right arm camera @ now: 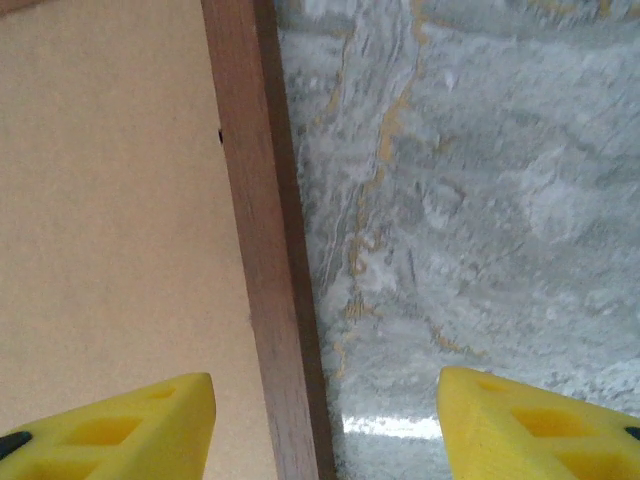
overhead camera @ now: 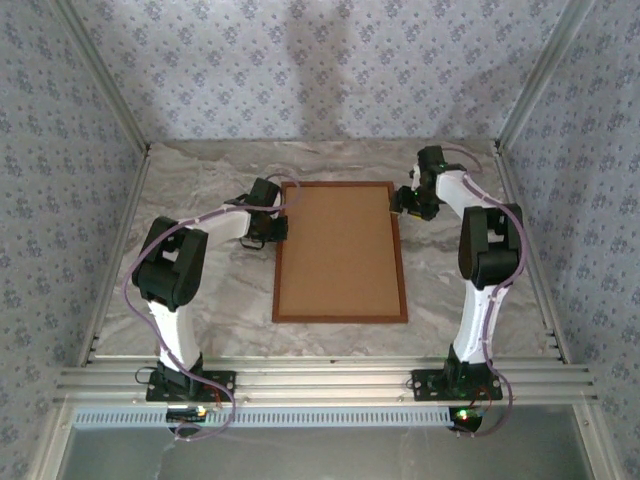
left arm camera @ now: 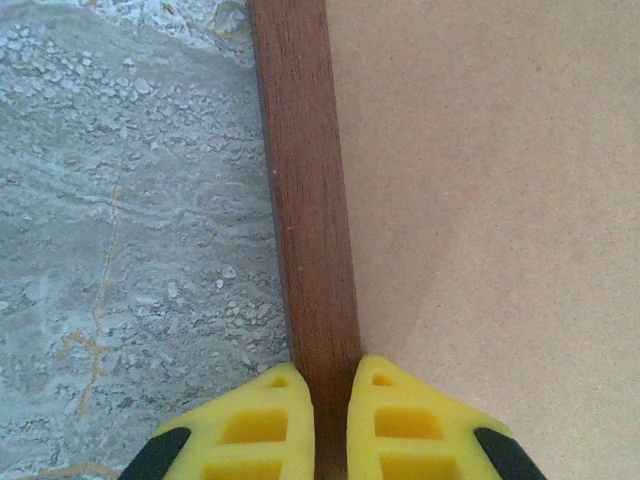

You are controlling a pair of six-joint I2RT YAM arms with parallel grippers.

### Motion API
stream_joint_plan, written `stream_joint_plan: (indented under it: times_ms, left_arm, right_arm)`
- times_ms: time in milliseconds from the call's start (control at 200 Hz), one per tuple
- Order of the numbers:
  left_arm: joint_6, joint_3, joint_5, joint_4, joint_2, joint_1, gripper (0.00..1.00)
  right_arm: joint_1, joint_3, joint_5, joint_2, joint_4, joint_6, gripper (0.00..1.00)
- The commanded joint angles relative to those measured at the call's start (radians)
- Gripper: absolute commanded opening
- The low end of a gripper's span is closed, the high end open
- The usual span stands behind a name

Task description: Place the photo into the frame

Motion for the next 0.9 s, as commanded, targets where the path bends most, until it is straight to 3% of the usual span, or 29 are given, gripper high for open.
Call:
stream_joint_plan:
  times_ms: [0, 195, 415, 894]
  left_arm:
    - [0.055, -0.053, 0.022, -0.135, 0.031, -0.026, 0.04]
    - [0.081, -0.050, -0.001, -0.148, 0.029, -0.049, 0.03]
    - [0.111, -0.055, -0.001, -0.149, 0.029, -0.094, 0.04]
    - [0.097, -0.045, -0.032, -0.162, 0.034, -0.100, 0.04]
  right_arm:
    - [0.003, 0.115, 0.058, 0.049, -0.072, -0.037, 0.62]
    - [0.005, 0.239, 0.044, 0.147, -0.123, -0.049, 0.62]
    - [0.002, 0.249, 0.060, 0.169, -0.143, -0.059, 0.62]
    - [-0.029, 0.052, 0.119, 0.037, -0.111, -0.016, 0.60]
